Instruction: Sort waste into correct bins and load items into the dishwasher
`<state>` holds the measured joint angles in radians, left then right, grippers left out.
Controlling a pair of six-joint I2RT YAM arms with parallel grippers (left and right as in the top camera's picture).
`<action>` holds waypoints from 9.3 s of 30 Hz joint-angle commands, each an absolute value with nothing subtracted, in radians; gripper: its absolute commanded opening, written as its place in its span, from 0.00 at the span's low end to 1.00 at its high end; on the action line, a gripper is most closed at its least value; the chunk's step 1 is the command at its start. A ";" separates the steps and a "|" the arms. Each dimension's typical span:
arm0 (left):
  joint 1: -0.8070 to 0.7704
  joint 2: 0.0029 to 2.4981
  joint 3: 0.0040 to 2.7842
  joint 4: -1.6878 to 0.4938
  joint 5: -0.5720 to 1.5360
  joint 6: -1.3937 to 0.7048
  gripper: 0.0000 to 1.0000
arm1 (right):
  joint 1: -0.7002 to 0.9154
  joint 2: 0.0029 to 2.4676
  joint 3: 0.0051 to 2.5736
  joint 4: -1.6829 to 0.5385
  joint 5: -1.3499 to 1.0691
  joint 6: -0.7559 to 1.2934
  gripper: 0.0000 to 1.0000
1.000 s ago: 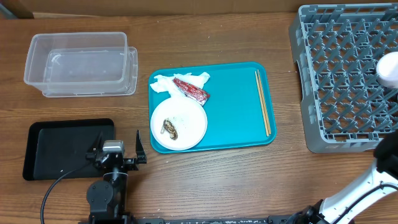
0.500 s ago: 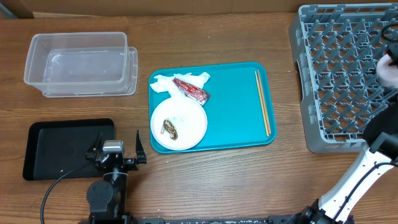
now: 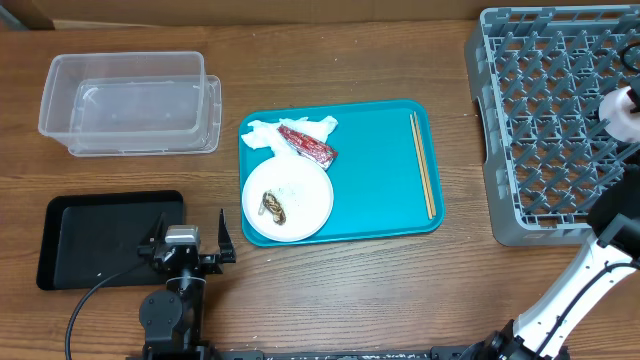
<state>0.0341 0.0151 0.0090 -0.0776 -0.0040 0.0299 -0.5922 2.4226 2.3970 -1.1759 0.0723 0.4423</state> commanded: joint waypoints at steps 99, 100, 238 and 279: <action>0.035 0.004 0.005 -0.077 -0.003 0.046 1.00 | 0.302 2.139 1.472 -0.864 0.137 0.114 0.04; 0.035 0.004 0.005 -0.077 -0.003 0.046 1.00 | 0.303 2.134 1.478 -0.862 0.137 0.129 0.04; 0.035 0.004 0.005 -0.077 -0.003 0.046 1.00 | -0.239 2.137 2.097 -0.997 -0.181 -0.285 0.09; 0.035 0.004 0.005 -0.077 -0.003 0.046 1.00 | -0.604 1.869 2.138 -1.694 -0.519 0.136 1.00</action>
<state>0.0341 0.0147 0.0090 -0.0776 -0.0036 0.0299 -0.5449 1.8751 2.1262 -1.6676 -0.5114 0.0574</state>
